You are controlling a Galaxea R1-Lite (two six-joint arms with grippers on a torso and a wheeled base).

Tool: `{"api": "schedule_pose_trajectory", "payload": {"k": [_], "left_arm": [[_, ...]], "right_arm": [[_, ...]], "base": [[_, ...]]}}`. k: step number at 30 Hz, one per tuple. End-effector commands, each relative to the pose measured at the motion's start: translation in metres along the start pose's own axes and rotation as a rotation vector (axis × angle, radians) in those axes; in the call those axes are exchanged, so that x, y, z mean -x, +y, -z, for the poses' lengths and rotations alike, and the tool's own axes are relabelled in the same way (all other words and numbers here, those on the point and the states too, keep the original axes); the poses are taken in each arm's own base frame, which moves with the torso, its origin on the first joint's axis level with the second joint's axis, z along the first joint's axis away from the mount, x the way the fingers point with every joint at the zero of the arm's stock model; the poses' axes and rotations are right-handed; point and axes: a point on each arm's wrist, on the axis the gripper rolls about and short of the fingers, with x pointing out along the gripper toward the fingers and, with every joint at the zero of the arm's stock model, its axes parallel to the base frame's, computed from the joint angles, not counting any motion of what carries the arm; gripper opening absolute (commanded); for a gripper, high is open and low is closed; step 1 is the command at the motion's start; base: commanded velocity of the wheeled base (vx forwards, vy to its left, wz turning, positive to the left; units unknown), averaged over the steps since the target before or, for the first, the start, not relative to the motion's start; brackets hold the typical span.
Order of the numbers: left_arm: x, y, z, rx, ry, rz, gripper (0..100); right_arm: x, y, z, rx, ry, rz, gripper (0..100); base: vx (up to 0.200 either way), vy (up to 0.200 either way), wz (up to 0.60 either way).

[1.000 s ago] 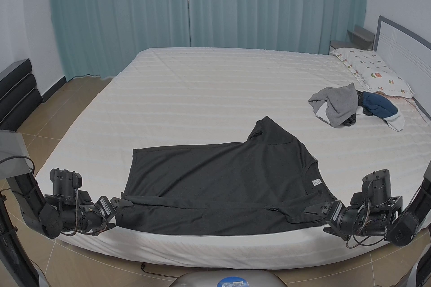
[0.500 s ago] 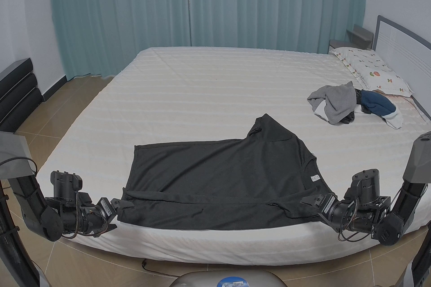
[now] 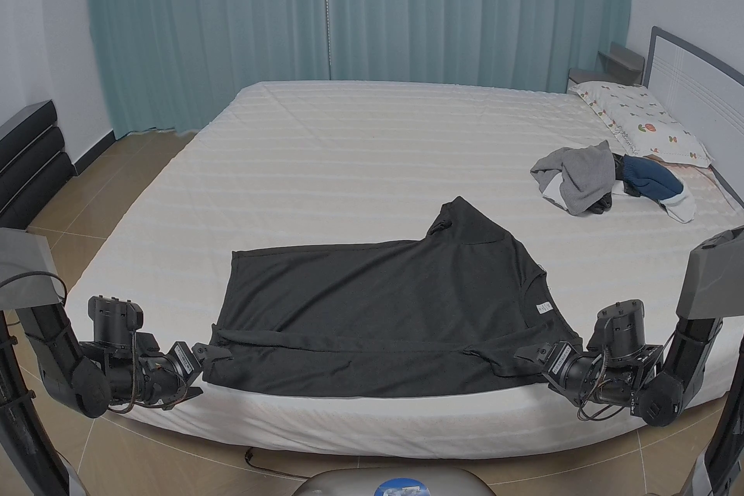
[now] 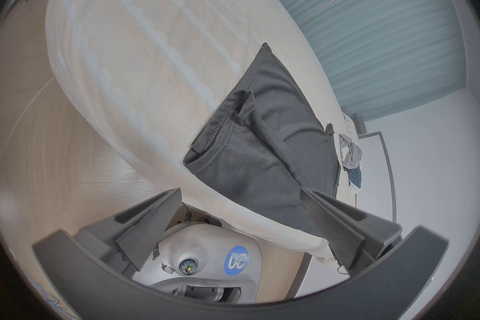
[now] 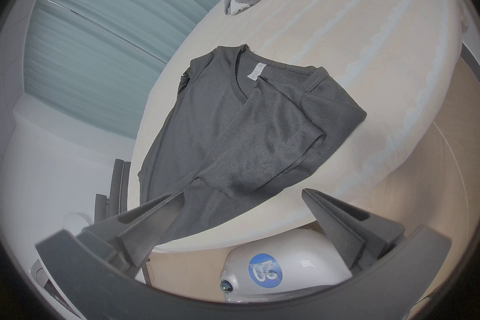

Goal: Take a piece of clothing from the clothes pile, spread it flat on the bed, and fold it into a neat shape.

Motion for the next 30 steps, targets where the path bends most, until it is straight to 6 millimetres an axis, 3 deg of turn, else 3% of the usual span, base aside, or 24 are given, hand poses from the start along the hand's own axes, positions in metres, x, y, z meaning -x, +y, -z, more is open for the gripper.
{"api": "schedule_pose_trajectory", "payload": {"k": [1,30], "left_arm": [[-0.001,0.001,0.0,0.002,0.002,-0.002,100],[-0.001,0.0,0.0,0.001,0.001,-0.001,100]], "right_arm": [[-0.003,-0.003,-0.002,-0.007,-0.001,0.012,100],[-0.022,-0.001,-0.01,-0.05,-0.031,0.0,100]], "base": [[0.0,0.0,0.0],[0.0,0.0,0.0]]}}
